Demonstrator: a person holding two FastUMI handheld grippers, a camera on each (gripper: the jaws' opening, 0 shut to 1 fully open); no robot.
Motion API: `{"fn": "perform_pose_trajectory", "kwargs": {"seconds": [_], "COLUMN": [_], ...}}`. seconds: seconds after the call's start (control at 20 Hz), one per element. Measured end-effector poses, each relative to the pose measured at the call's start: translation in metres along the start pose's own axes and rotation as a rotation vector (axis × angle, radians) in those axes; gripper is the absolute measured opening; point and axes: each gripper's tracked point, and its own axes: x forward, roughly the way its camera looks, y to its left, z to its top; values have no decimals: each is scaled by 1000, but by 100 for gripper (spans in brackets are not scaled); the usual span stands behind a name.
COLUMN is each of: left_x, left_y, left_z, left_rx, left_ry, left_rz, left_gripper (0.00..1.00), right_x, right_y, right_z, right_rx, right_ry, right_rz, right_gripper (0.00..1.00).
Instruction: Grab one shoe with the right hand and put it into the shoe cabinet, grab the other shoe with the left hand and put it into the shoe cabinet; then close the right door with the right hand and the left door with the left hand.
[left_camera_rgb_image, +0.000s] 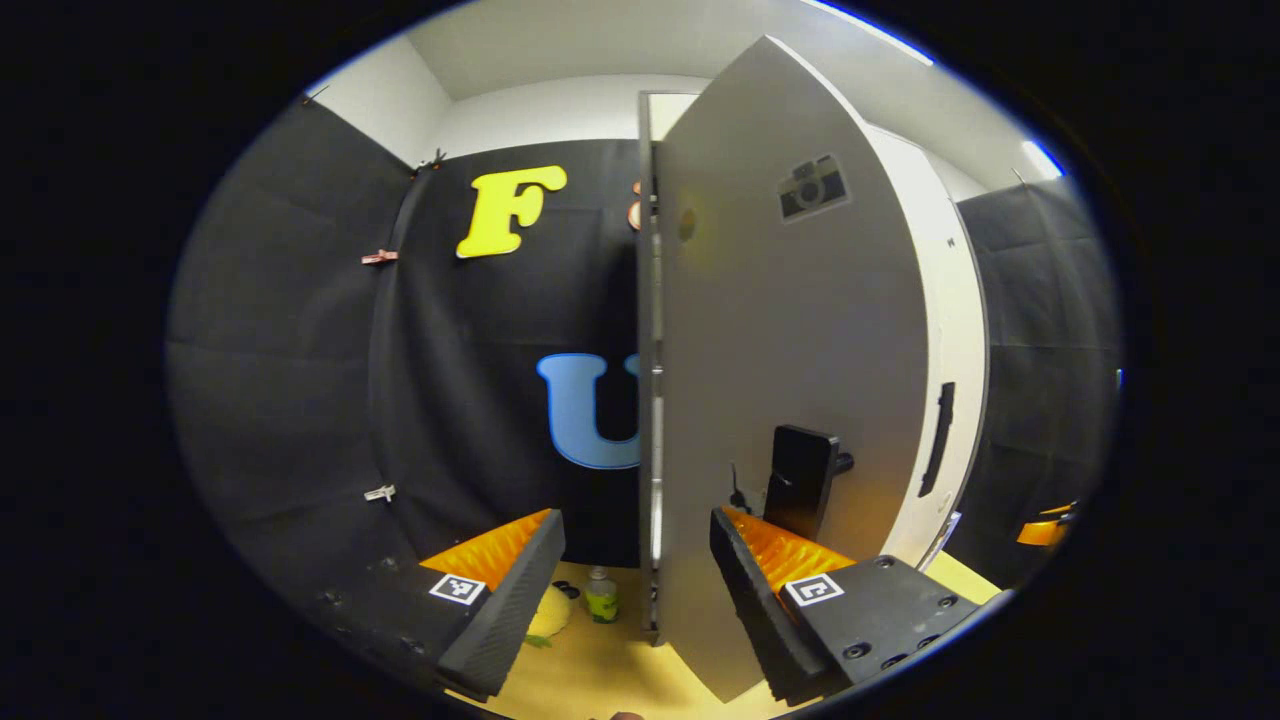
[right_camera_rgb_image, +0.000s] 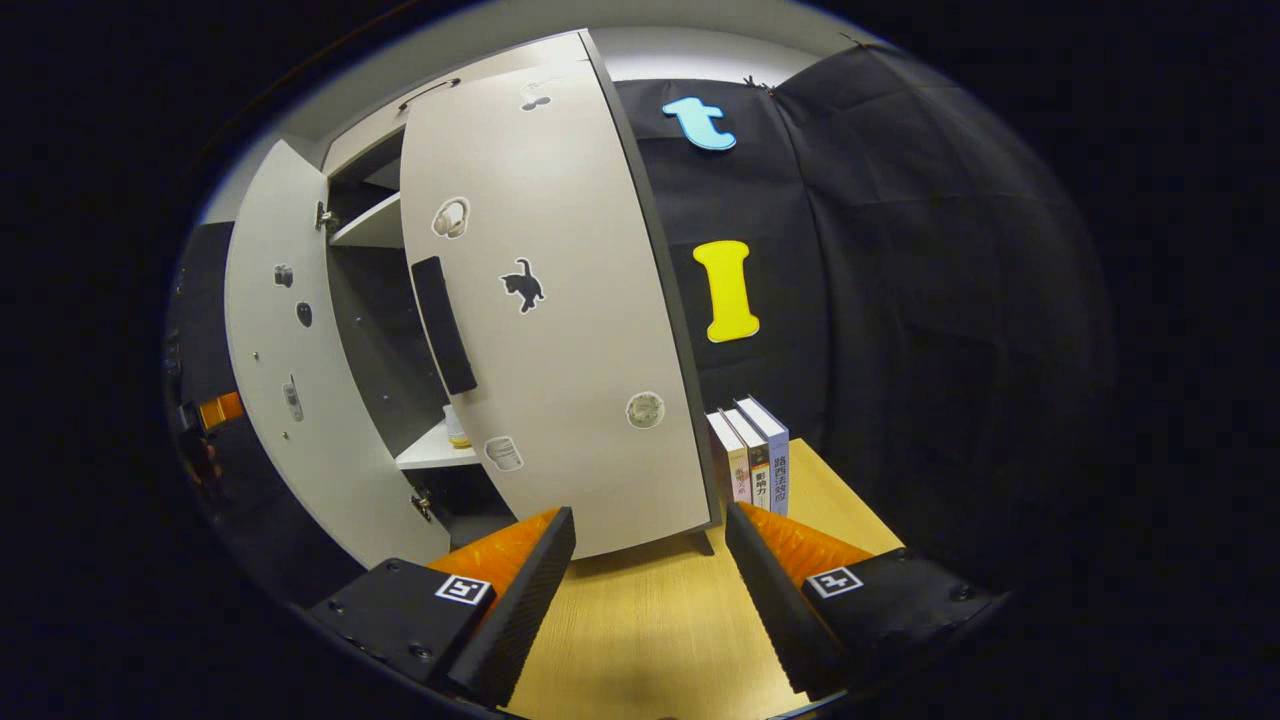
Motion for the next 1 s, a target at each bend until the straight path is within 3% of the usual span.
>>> {"fn": "perform_pose_trajectory", "kwargs": {"seconds": [0.25, 0.5, 0.7, 1.0], "left_x": [12, -12, -42, -94], "left_y": [-73, -121, -153, -171], "left_z": [12, -2, -30, -56], "left_rx": [27, 4, -37, -71], "left_ry": [-41, -73, -41, 5], "left_rz": [-34, 21, 61, 77], "left_gripper": [94, 95, 95, 94], "right_x": [1, 0, 0, -18], "right_y": [-26, -41, -45, -41], "right_z": [15, 26, 25, 17], "right_rx": [12, -18, -49, -23], "right_ry": [-17, -49, -51, -46], "right_rz": [27, 86, 158, 180], "right_gripper": [98, 98, 98, 98]}}
